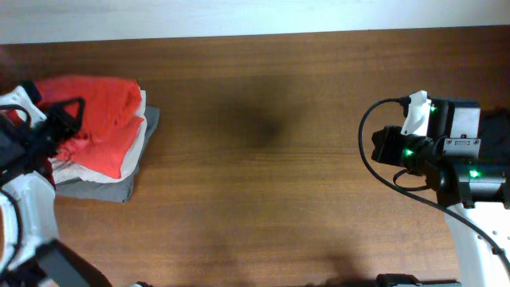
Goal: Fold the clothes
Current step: 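Release the shirt on the stack and open the left gripper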
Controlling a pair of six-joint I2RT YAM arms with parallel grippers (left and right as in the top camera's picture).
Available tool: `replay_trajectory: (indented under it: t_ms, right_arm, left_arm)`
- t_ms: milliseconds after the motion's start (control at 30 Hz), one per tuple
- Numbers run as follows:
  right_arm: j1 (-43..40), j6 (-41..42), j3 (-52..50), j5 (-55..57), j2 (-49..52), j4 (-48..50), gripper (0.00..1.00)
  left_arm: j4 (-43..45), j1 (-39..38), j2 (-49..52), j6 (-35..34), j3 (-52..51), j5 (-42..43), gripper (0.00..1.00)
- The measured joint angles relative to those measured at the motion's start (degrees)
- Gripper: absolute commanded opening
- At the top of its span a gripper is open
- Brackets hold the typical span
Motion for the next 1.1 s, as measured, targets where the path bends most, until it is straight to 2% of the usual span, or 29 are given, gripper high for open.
replay_trajectory:
  t_ms: [167, 200, 267, 333, 400, 500, 633, 833, 867, 967, 1033, 1100]
  right_arm:
    - [0.0, 0.1, 0.0, 0.0, 0.0, -0.3, 0.04]
    - [0.0, 0.1, 0.0, 0.0, 0.0, -0.3, 0.04]
    - [0.0, 0.1, 0.0, 0.0, 0.0, -0.3, 0.04]
    - [0.0, 0.1, 0.0, 0.0, 0.0, -0.3, 0.04]
    - [0.0, 0.1, 0.0, 0.0, 0.0, -0.5, 0.04]
    - [0.0, 0.1, 0.0, 0.0, 0.0, -1.1, 0.04]
    - [0.0, 0.2, 0.0, 0.0, 0.0, -1.4, 0.04]
    - [0.0, 0.2, 0.0, 0.1, 0.0, -1.4, 0.04]
    - [0.0, 0.2, 0.0, 0.1, 0.0, -1.3, 0.04]
    - [0.0, 0.1, 0.0, 0.1, 0.1, -1.4, 0.04]
    - [0.0, 0.1, 0.0, 0.1, 0.1, -1.4, 0.04]
    - [0.0, 0.2, 0.0, 0.1, 0.3, -1.3, 0.04]
  left_arm:
    - [-4.2, 1.4, 4.8, 3.7, 0.0, -3.3, 0.02]
    - [-4.0, 1.6, 5.4, 4.2, 0.0, -3.5, 0.05]
    - [-4.0, 1.7, 6.6, 5.2, 0.0, -4.0, 0.20]
    - [-4.1, 1.7, 7.6, 6.0, 0.0, -4.3, 0.24]
    - [-4.8, 1.8, 8.0, 6.8, 0.0, -4.4, 0.34]
    - [-5.8, 2.5, 7.8, 7.5, 0.2, -3.1, 0.36]
    - [-13.2, 5.0, 4.3, 8.2, 0.4, -1.5, 0.46]
    - [-19.0, 8.8, -9.0, 8.3, 1.1, -0.2, 0.52]
    - [-19.1, 9.2, -11.1, 8.3, 1.4, 0.1, 0.52]
    - [-17.9, 10.3, -15.7, 8.2, 3.3, 1.3, 0.21]
    - [-14.2, 10.1, -15.2, 8.5, 4.2, 1.6, 0.06]
    - [-10.0, 9.3, -12.4, 8.6, 4.4, 1.7, 0.01]
